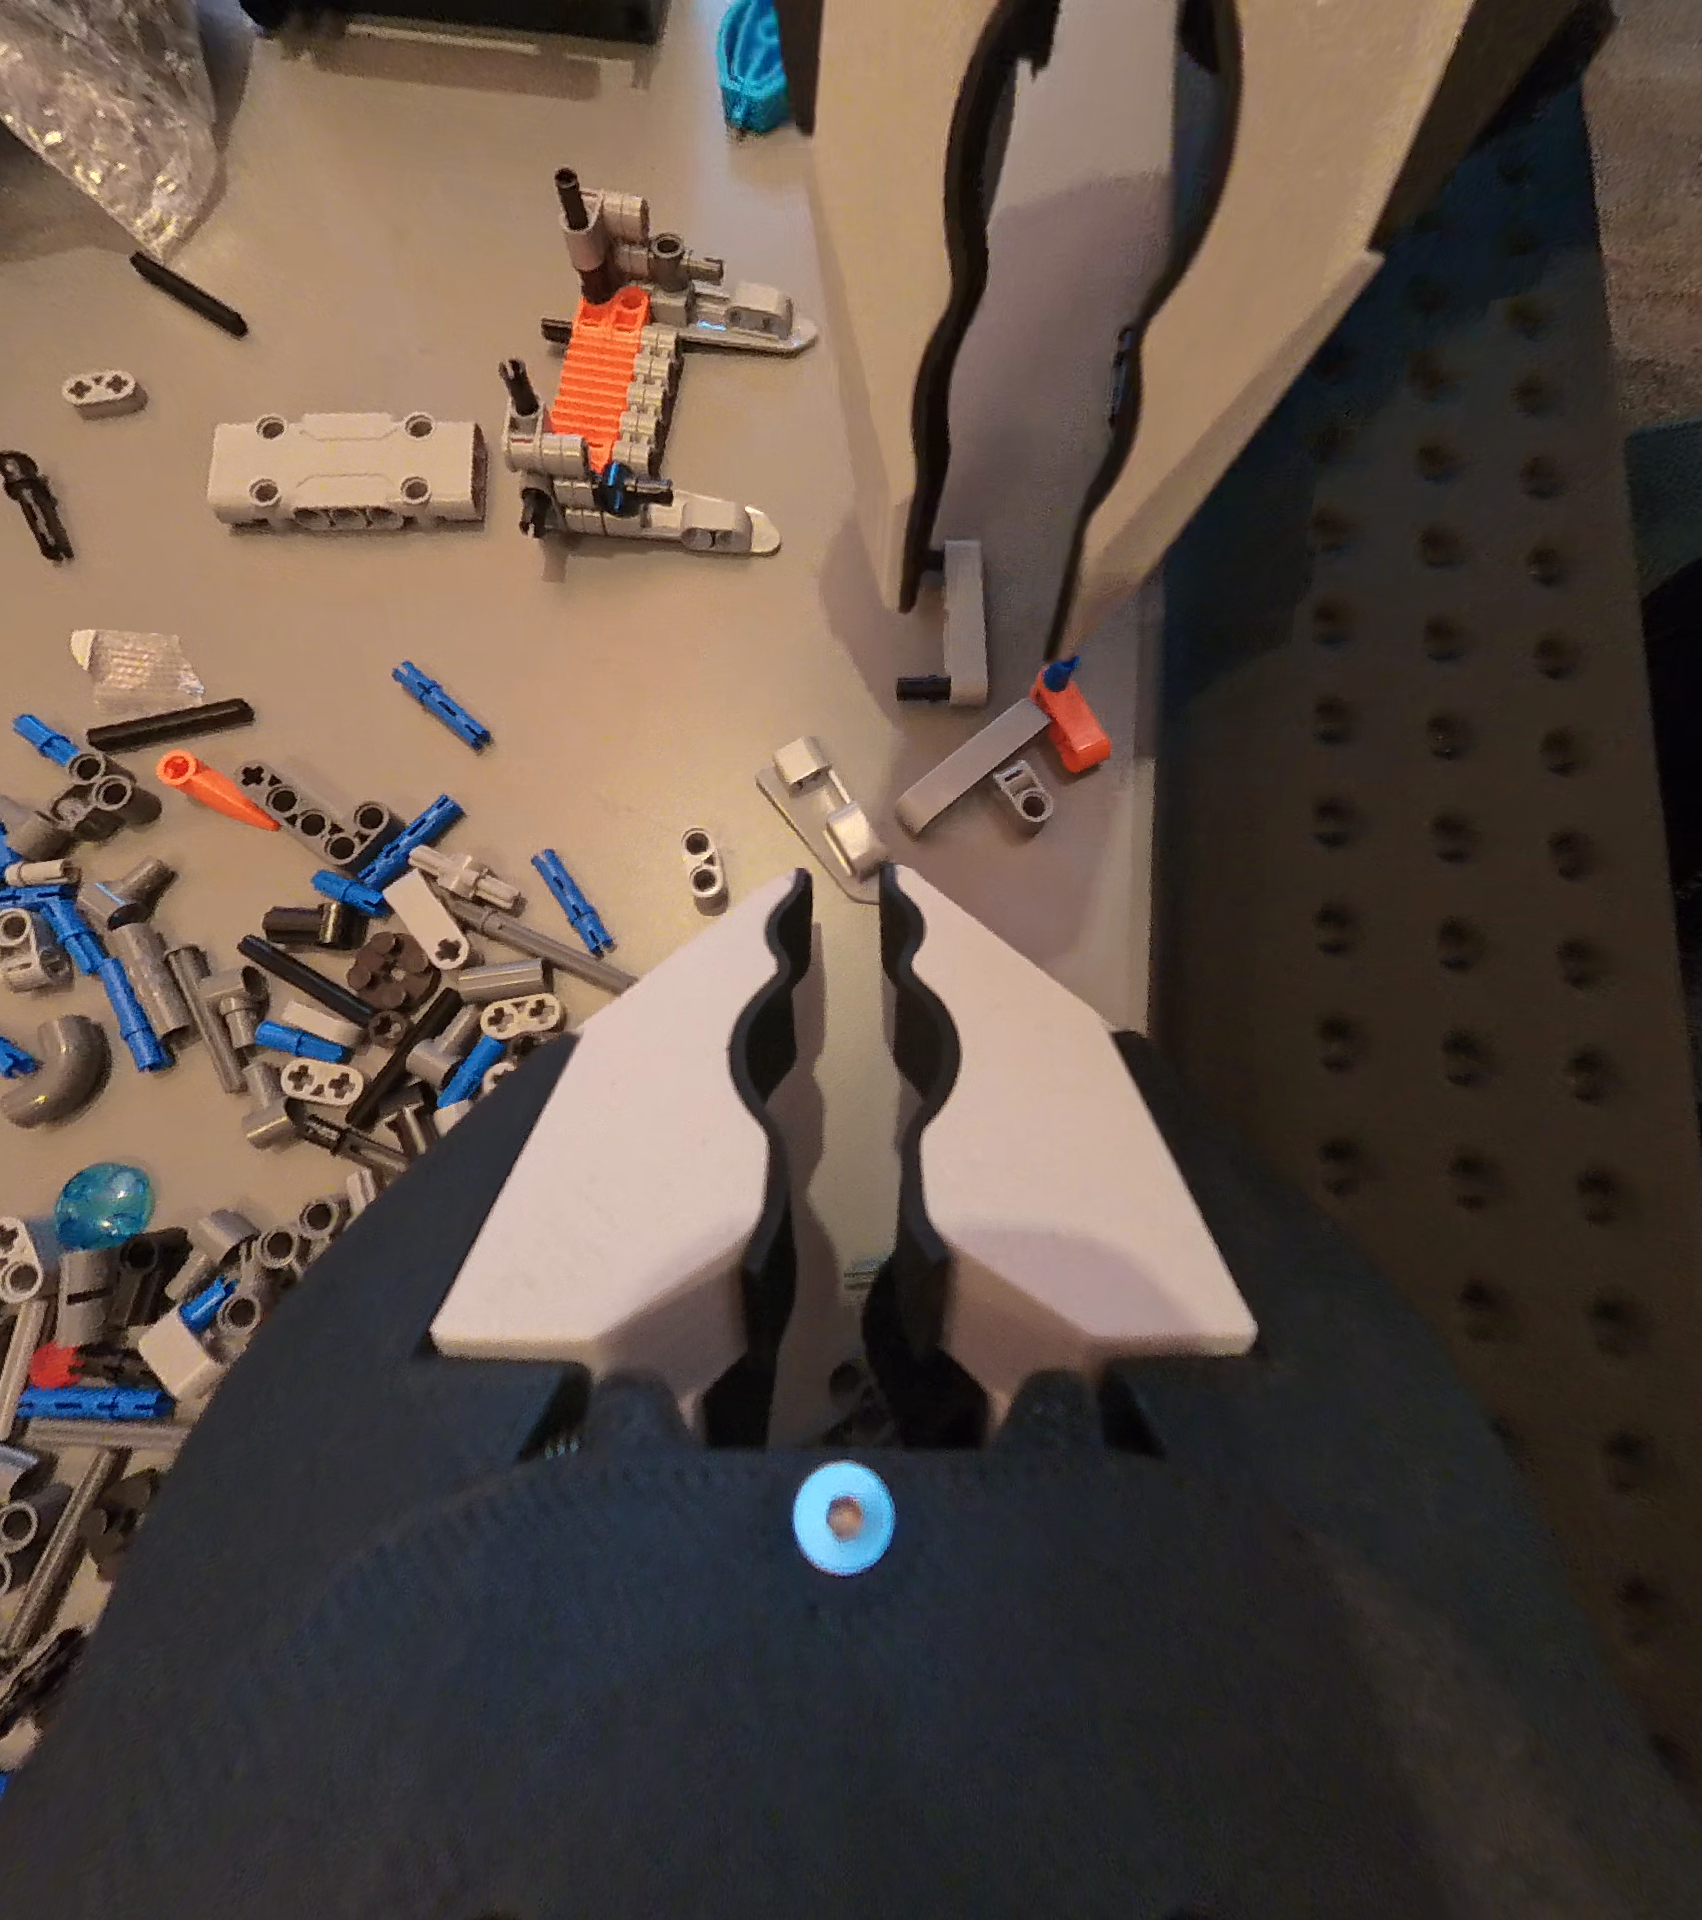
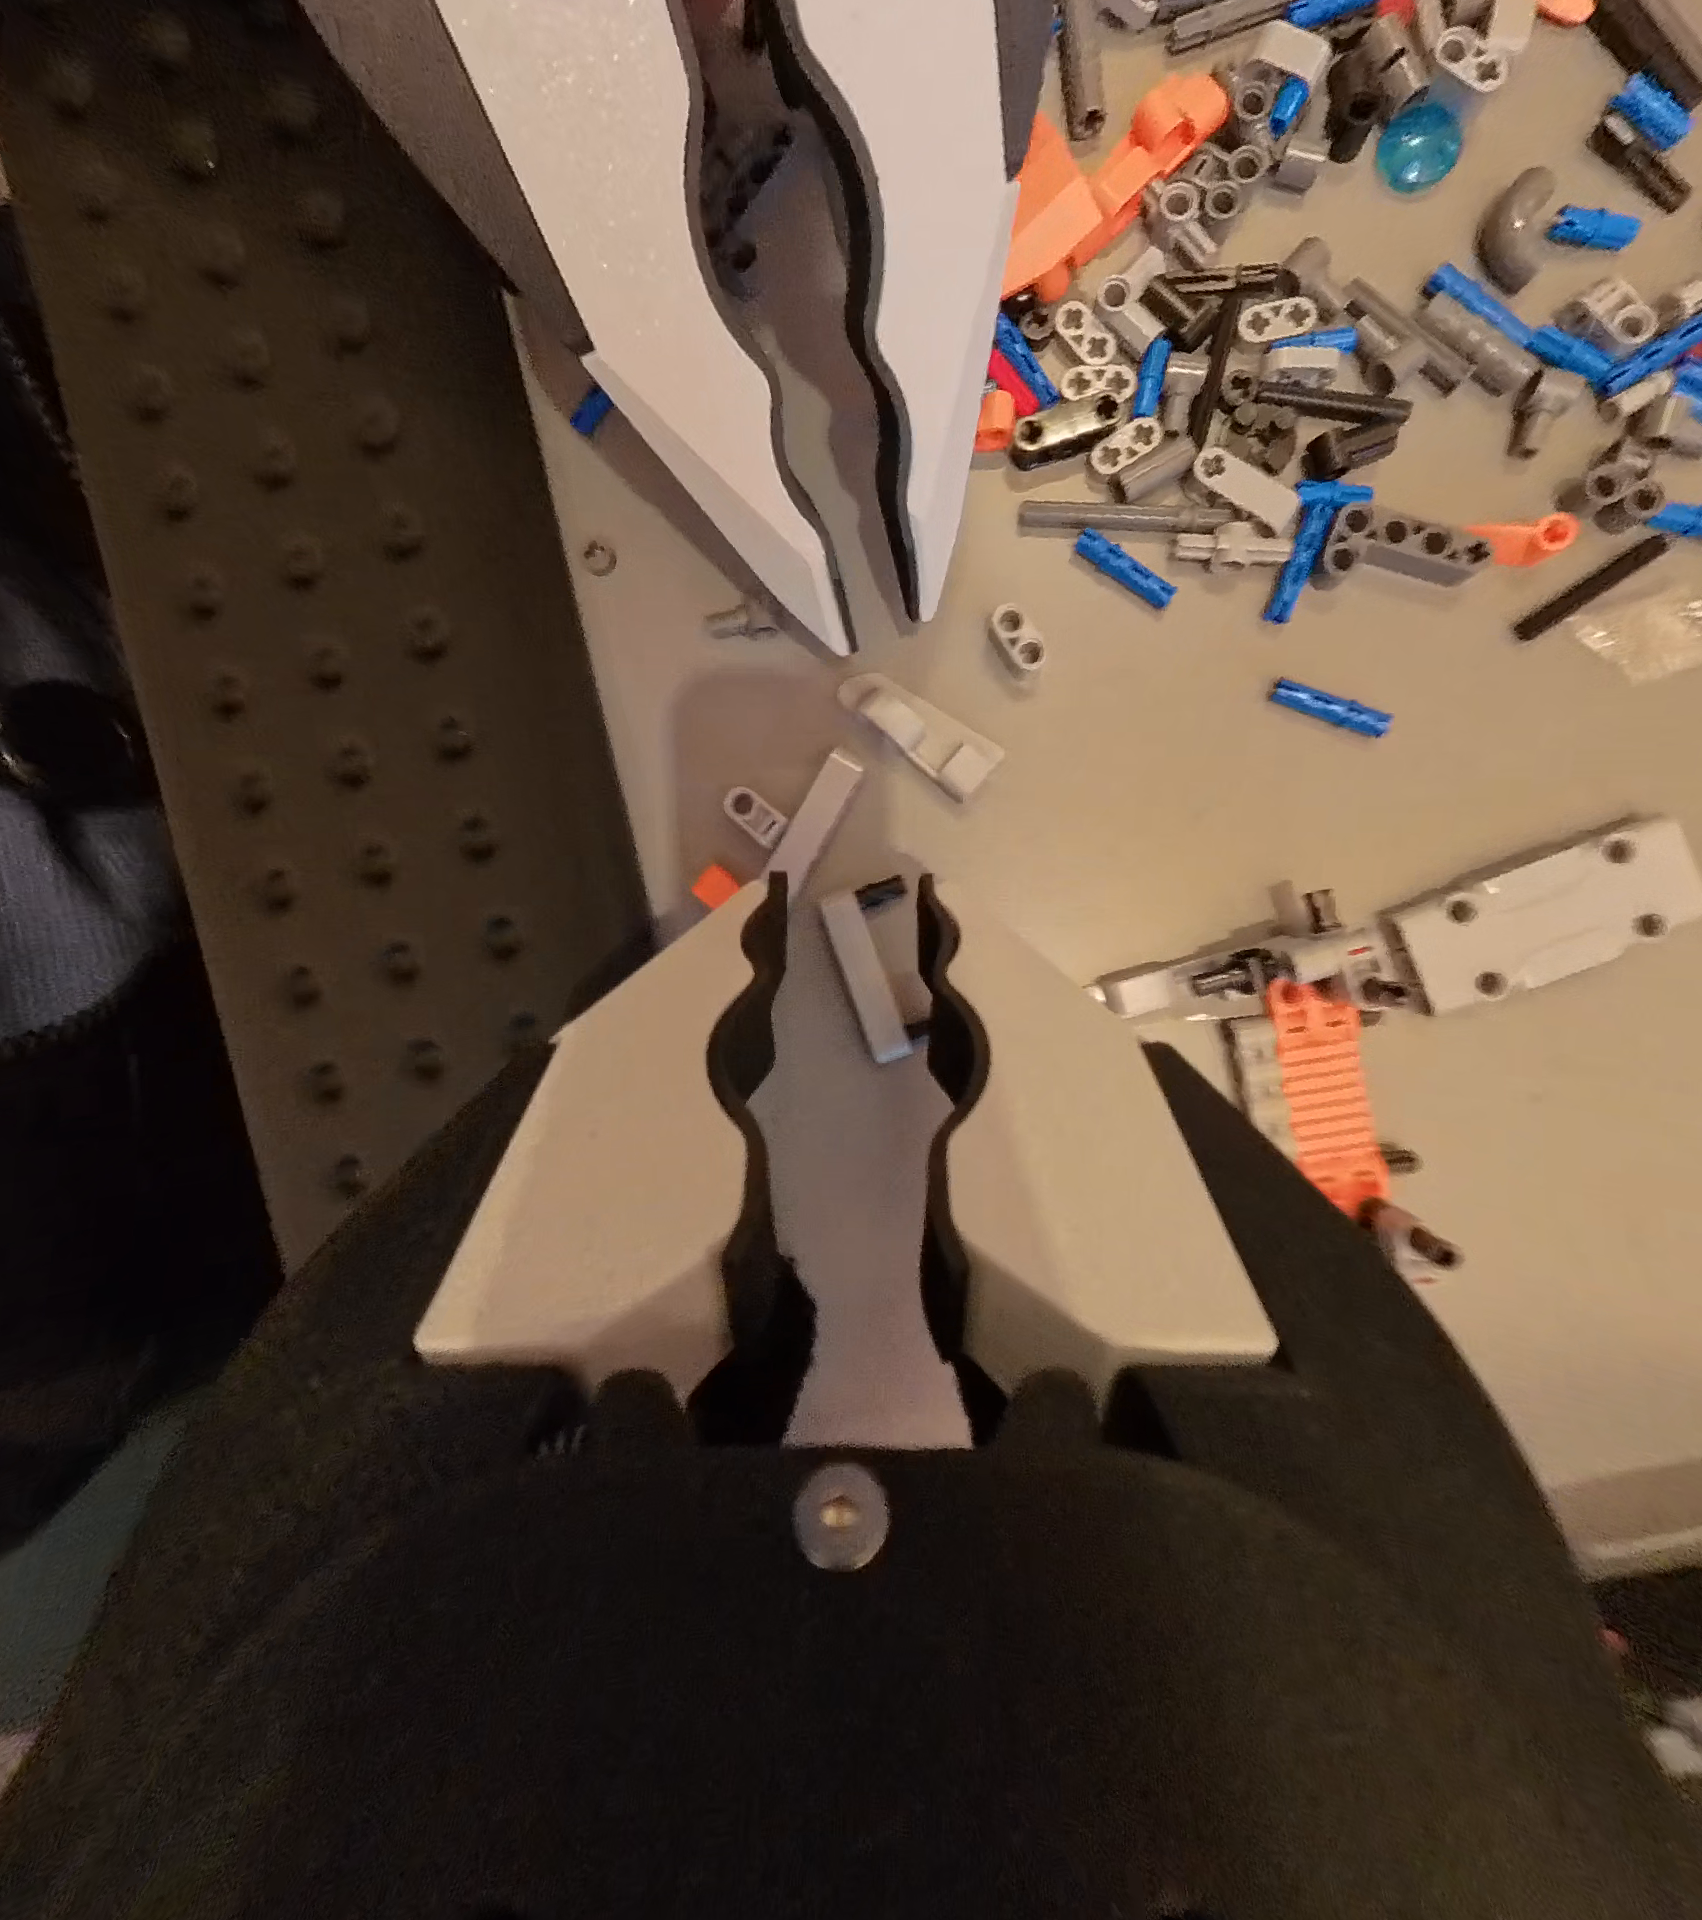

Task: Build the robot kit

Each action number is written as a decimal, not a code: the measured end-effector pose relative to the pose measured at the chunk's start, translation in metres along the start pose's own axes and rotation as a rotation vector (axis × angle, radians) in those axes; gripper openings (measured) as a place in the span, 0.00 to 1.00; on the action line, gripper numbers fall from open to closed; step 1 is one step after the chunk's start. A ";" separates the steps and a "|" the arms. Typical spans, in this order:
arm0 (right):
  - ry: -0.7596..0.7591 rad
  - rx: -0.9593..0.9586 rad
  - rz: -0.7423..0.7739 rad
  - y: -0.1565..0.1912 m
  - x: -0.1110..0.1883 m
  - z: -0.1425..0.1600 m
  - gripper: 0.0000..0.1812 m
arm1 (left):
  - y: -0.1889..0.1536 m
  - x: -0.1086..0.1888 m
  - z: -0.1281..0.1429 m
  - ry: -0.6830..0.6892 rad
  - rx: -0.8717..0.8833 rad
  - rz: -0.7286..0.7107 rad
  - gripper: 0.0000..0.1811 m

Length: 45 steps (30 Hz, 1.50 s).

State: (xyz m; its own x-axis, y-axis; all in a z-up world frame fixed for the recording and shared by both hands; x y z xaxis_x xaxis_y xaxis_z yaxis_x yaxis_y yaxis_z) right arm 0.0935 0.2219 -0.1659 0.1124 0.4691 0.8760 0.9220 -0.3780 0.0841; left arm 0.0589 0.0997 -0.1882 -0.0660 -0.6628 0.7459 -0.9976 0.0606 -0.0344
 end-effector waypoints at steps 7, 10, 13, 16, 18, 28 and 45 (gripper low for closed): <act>-0.023 -0.017 0.051 0.006 -0.006 0.011 0.16 | -0.004 -0.003 -0.006 -0.005 -0.040 0.001 0.06; -0.016 0.069 0.053 0.001 -0.007 0.011 0.17 | -0.005 -0.005 -0.007 -0.001 -0.048 0.003 0.06; 0.014 0.186 0.014 -0.002 -0.012 0.009 0.16 | -0.006 -0.006 -0.007 0.003 -0.052 0.000 0.06; 0.047 0.249 -0.011 -0.005 -0.020 0.008 0.15 | -0.005 -0.005 -0.006 0.000 -0.048 -0.001 0.06; 0.067 0.267 -0.036 -0.006 -0.025 0.008 0.12 | -0.005 -0.005 -0.006 -0.001 -0.045 0.004 0.06; 0.020 0.284 -0.068 -0.005 -0.027 0.008 0.08 | -0.005 -0.008 -0.005 0.010 -0.044 0.015 0.06; -0.025 0.182 0.016 -0.012 -0.015 0.021 0.13 | -0.003 -0.008 -0.004 0.007 -0.032 0.012 0.06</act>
State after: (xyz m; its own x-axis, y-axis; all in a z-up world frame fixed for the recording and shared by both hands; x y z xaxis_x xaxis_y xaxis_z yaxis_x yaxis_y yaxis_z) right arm 0.0888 0.2365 -0.1900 0.1348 0.4845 0.8643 0.9716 -0.2360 -0.0192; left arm 0.0626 0.1075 -0.1919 -0.0773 -0.6564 0.7505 -0.9955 0.0923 -0.0218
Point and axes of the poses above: each gripper's, where its closed fingertips meet, x back along the fingers, z out of its underside, y = z × x across the jaws, the point moved 7 cm from there along x, back along the fingers, and after that the axes turned 3 degrees about y, right-handed, at the moved point
